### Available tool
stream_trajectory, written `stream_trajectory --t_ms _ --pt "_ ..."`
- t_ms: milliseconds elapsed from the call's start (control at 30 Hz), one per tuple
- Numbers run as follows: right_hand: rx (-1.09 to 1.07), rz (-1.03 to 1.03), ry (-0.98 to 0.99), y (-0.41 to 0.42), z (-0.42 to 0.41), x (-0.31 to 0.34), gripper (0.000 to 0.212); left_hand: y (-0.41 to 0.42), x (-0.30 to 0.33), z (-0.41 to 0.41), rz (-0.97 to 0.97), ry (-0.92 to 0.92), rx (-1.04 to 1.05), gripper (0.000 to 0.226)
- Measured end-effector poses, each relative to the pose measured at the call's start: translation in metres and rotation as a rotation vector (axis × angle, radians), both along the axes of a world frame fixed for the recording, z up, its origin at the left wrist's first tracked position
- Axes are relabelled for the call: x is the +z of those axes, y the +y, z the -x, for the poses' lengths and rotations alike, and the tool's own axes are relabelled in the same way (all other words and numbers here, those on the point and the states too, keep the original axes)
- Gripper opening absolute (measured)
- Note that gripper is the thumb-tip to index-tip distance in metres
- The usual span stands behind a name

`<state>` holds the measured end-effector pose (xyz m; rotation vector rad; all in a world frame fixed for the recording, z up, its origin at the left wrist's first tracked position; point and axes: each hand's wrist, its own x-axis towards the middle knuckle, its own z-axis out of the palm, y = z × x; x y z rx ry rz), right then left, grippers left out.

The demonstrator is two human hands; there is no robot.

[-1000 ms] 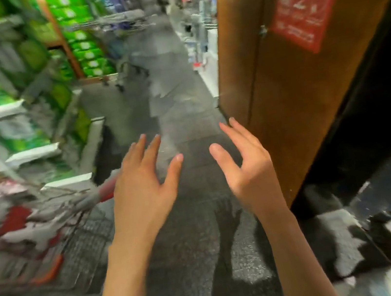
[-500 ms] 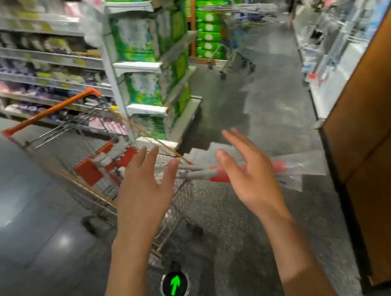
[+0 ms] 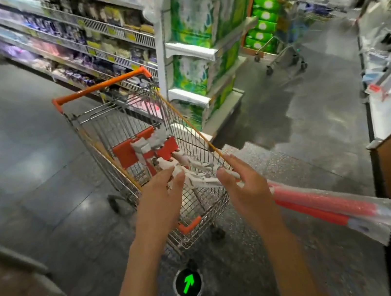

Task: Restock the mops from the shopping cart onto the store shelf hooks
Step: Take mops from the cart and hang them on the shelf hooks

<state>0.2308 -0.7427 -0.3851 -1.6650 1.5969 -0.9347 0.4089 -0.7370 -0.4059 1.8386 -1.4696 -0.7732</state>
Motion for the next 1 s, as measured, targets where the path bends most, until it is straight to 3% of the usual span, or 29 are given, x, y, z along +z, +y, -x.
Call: stream_trajectory --t_ms 300,467,600,733,1000 --pt "0.087 -0.208 0.078 -0.11 0.001 -0.084 0.047 -0.084 -0.085 0.014 -0.173 0.195 0.073 0.047" --pt "0.162 -0.333 0.081 -0.184 0.002 -0.118 0.049 -0.142 -0.134 0.036 -0.384 0.611 0.273 0.033" --pt "0.224 -0.421 0.1 -0.237 0.0 -0.153 0.049 -0.182 -0.174 0.049 -0.413 0.852 0.462 0.03" --pt "0.246 -0.484 0.158 -0.274 -0.014 -0.195 0.049 -0.212 -0.216 0.06 -0.458 1.027 0.645 0.038" --pt "0.293 -0.612 0.274 -0.317 -0.028 -0.277 0.052 -0.26 -0.301 0.065 -0.509 1.294 0.764 0.061"
